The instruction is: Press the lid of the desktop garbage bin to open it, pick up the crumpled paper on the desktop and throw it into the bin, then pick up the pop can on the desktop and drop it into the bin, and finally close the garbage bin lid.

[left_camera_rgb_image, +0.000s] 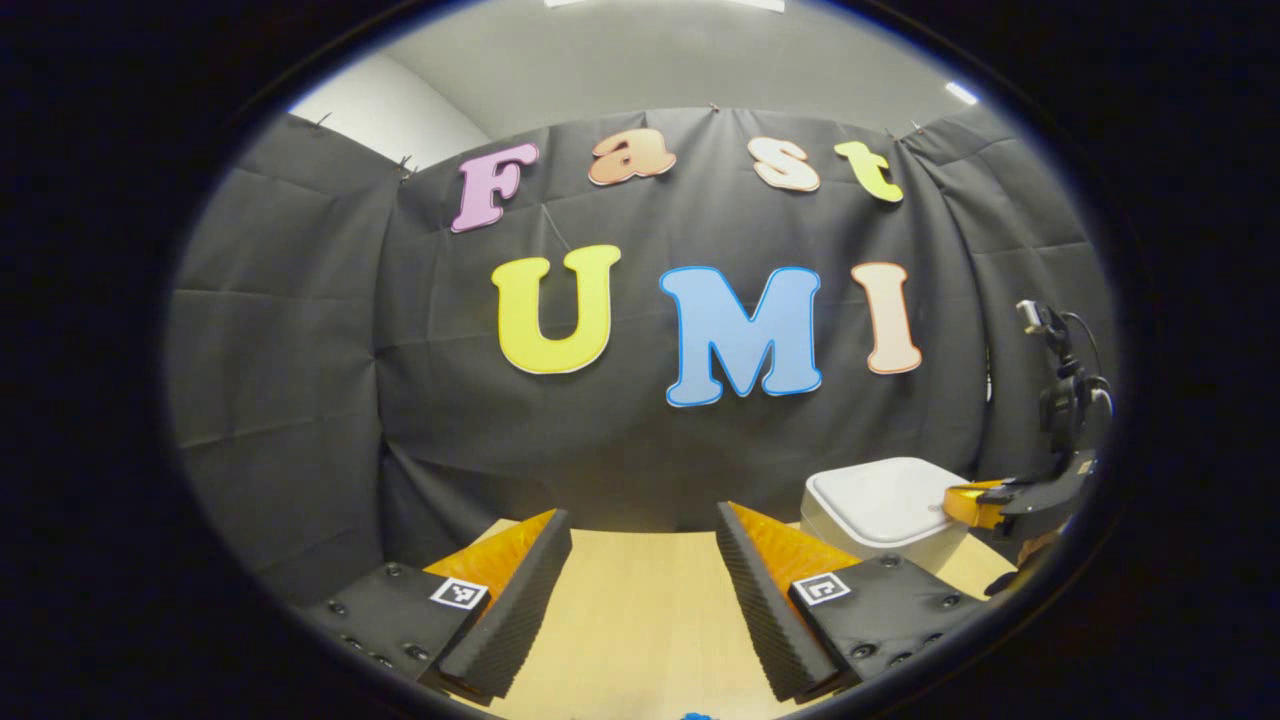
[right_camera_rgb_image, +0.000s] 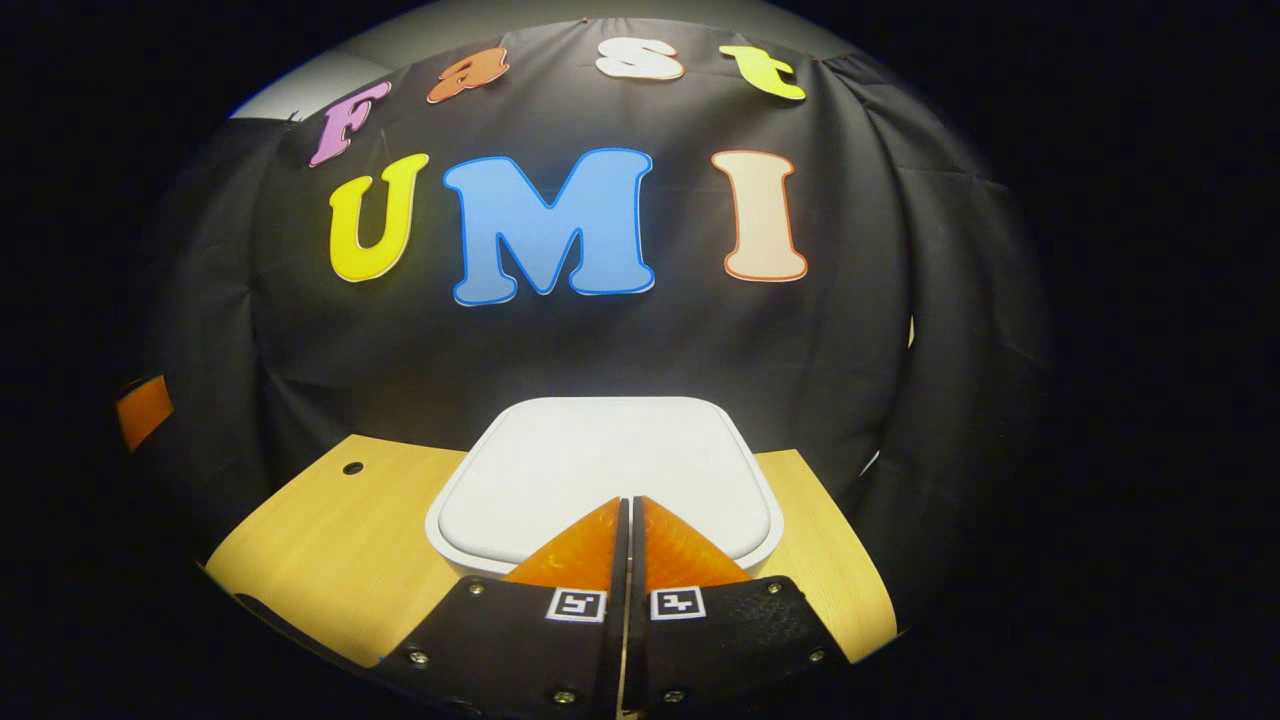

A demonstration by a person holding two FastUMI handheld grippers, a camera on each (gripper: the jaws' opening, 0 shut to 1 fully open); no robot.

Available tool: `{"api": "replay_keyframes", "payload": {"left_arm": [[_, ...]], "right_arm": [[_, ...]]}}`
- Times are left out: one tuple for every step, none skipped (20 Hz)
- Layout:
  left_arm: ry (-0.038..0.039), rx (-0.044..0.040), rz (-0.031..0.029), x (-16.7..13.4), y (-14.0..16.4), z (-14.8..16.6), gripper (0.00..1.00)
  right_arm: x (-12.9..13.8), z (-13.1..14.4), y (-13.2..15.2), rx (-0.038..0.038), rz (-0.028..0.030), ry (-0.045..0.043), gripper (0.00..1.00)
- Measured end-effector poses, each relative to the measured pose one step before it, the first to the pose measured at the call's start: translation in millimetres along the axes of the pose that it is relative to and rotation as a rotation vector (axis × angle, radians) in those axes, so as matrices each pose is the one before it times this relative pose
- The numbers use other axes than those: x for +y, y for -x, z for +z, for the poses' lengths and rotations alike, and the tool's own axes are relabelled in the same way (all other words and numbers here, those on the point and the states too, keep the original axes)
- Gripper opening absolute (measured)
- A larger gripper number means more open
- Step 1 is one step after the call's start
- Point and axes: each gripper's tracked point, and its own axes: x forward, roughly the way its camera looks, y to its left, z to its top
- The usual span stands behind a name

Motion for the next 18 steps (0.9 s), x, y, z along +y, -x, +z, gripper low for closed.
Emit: {"api": "replay_keyframes", "payload": {"left_arm": [[0.00244,0.00026,-0.00133,-0.71,-0.47,-0.6,0.95],[0.0027,0.00049,-0.00057,-0.67,-0.72,-0.19,0.95],[0.0024,-0.00013,-0.0007,-0.13,-1.17,0.48,0.95],[0.00236,-0.0004,-0.00326,-1.56,0.13,-0.62,0.95],[0.00059,-0.00105,-0.00178,-0.9,0.06,0.65,0.95],[0.00029,-0.00143,-0.00241,-1.66,0.16,-0.02,0.95],[-0.00153,-0.00048,-0.00531,-2.86,-0.25,0.39,0.95],[-0.00605,-0.0006,-0.00377,-1.39,0.13,0.4,0.95],[-0.00716,-0.00281,-0.00163,-1.07,0.91,0.74,0.95],[-0.00149,-0.00276,-0.00187,-1.07,1.1,0.13,0.95],[0.00292,0.00128,-0.00371,-1.75,1.39,-0.3,0.95],[0.00241,0.00385,-0.00171,-0.89,0.9,-0.51,0.95],[0.0026,0.00188,-0.00171,-0.64,0.44,-0.91,0.95],[0.00111,0.00064,-0.00147,-0.5,1.38,-0.94,0.95],[-0.00288,0.00272,-0.00086,0.02,0.78,-1.53,0.95],[-0.00556,0.00404,-0.00392,-1.1,-0.49,-2.11,0.95],[-0.00585,0.00465,-0.00571,-0.71,-0.43,-2.29,0.95],[-0.00172,0.00586,-0.00808,-1.08,-0.83,-3.6,0.95]], "right_arm": [[0.05,-3.6,-0.73,0.01546,0.00338,0.00317,0.03],[-0.61,1.43,0.49,0.00465,0.00597,-0.00984,0.03],[-0.42,-2.13,0.26,0.01082,0.00951,-0.02346,0.03],[0.19,0.87,0.12,-0.00206,0.00852,-0.02199,0.03],[0.96,-0.99,0.21,0.00352,0.00744,-0.00623,0.03],[0.55,2.23,-0.7,-0.01769,0.00217,0.00592,0.03],[0.7,1.2,7.17,-0.01455,-0.0001,-0.00007,0.03],[-0.88,5.93,-5.39,-0.03119,-0.00448,0.01554,0.01],[-0.36,2.08,-0.28,-0.00905,-0.00063,0.00225,0.01],[-0.28,0.71,-0.95,0.01415,0.00255,-0.00963,0.01],[-0.36,0.11,1.35,-0.00071,0.00462,-0.01534,0.01],[-0.11,2.33,0.41,-0.00353,0.00489,-0.01578,0.01],[1.29,6.41,2.44,-0.01559,0.00657,-0.0105,0.01],[0.26,8.32,1.42,-0.02448,0.00221,-0.00222,0.01],[0.03,8.25,3.29,-0.02565,-0.00325,0.00643,0.01],[-0.56,10.1,2.85,-0.02579,-0.00523,0.01108,0.0],[-0.07,8.98,4.39,-0.02515,-0.00217,0.00898,0.0],[1.65,9.16,2.01,-0.02177,0.00047,0.00625,0.0]]}}
